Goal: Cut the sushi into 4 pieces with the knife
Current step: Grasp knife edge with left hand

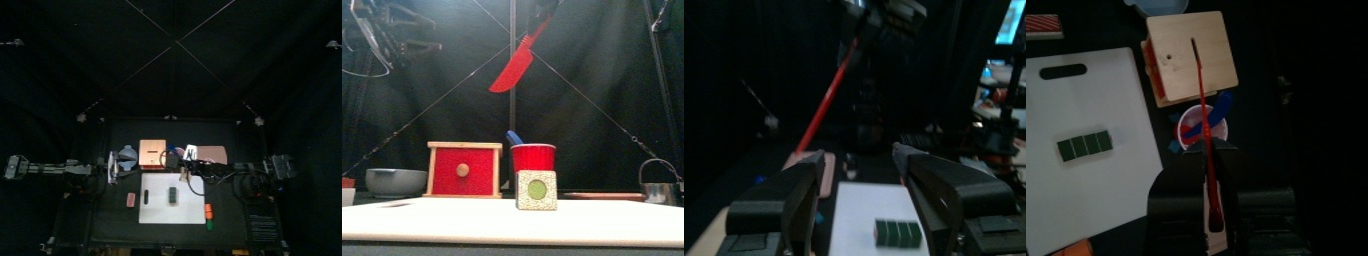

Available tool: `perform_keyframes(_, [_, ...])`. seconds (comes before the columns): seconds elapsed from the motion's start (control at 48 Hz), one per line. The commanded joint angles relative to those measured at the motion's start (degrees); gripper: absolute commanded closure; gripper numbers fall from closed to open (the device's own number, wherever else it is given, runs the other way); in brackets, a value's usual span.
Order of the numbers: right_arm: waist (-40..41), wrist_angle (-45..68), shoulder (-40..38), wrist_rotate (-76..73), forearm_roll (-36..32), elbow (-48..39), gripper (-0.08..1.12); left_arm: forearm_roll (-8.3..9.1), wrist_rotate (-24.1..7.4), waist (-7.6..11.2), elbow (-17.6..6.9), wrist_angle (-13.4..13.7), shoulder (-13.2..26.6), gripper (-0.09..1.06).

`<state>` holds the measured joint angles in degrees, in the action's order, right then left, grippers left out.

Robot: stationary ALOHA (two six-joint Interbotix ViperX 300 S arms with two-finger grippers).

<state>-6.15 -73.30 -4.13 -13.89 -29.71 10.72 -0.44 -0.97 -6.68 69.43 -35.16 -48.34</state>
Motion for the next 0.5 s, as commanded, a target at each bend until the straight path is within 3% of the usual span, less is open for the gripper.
perform_keyframes(0.021, [-2.4, 6.2, -5.1, -3.5, -3.6, -5.1, 0.88, 4.13, -0.8, -2.81, -4.0, -1.5, 0.2, 0.05])
perform_keyframes(0.083, [-4.2, 11.4, -7.3, -7.3, -6.5, -10.2, 0.88, 6.5, -0.9, -3.69, -4.7, -1.5, 0.3, 0.05])
perform_keyframes(0.167, [-5.4, 17.2, -10.1, -12.2, -10.0, -16.6, 0.88, 7.91, -0.8, -3.78, -5.4, -1.5, 0.5, 0.05])
perform_keyframes(0.333, [-6.1, 29.4, -15.7, -24.3, -17.3, -29.6, 0.88, 8.26, -0.9, -2.81, -4.4, -0.9, 2.5, 0.05])
perform_keyframes(0.5, [-5.7, 41.2, -20.0, -36.4, -23.2, -41.2, 0.88, 7.73, -0.8, 0.18, -2.8, 1.8, 5.4, 0.05])
